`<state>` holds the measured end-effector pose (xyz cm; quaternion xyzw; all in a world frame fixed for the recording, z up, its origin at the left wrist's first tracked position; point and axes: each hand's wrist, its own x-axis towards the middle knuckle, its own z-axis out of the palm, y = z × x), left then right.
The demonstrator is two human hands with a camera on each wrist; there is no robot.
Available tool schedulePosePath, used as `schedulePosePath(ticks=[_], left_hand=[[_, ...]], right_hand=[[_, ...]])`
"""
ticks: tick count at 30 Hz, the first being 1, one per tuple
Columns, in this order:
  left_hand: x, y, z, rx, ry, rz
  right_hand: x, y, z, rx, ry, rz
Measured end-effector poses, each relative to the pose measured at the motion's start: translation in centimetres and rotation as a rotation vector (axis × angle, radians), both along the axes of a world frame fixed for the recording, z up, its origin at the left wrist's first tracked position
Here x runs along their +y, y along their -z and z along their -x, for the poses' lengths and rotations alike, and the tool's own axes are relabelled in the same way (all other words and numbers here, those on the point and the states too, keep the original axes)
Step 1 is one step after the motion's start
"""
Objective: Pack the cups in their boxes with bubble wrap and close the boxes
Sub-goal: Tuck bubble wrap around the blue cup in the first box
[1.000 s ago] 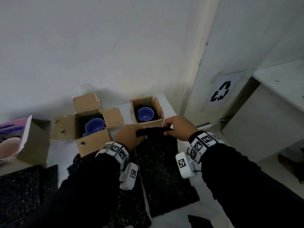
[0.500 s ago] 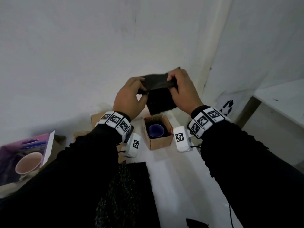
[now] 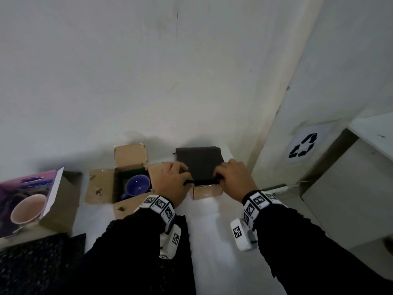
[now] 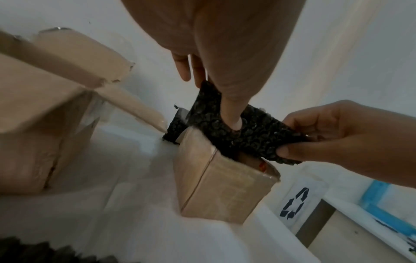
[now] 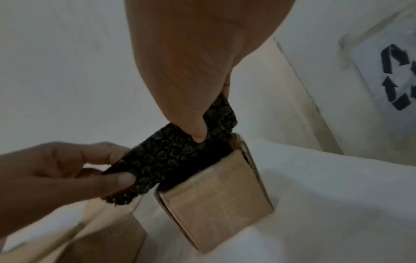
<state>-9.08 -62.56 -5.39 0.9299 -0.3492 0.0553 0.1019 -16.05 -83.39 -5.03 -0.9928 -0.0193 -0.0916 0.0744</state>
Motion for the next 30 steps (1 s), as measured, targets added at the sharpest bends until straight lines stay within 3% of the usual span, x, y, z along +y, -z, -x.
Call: schedulePosePath(ticks=[10, 15, 20, 27, 30], left_hand=[[-3.7, 2.9, -0.6, -0.019, 0.085, -0.257], [-4.0, 3.8, 0.0, -0.092, 0.124, -0.208], [-3.9, 4.2, 1.0, -0.101, 0.102, -0.335], [-1.5, 5.6, 1.0, -0.096, 0.089, -0.055], [-2.2, 4.8, 0.6, 0.040, 0.025, 0.083]], right_hand=[[-1.3, 4.1, -1.2, 0.277, -0.169, 0.215], [-1.3, 4.8, -2.9, 0.284, -0.207, 0.253], [-1.0, 5.9, -2.8, 0.248, -0.213, 0.240], [-1.1, 6.2, -1.1, 0.089, -0.193, 0.207], [-1.1, 5.9, -1.3, 0.058, -0.199, 0.210]])
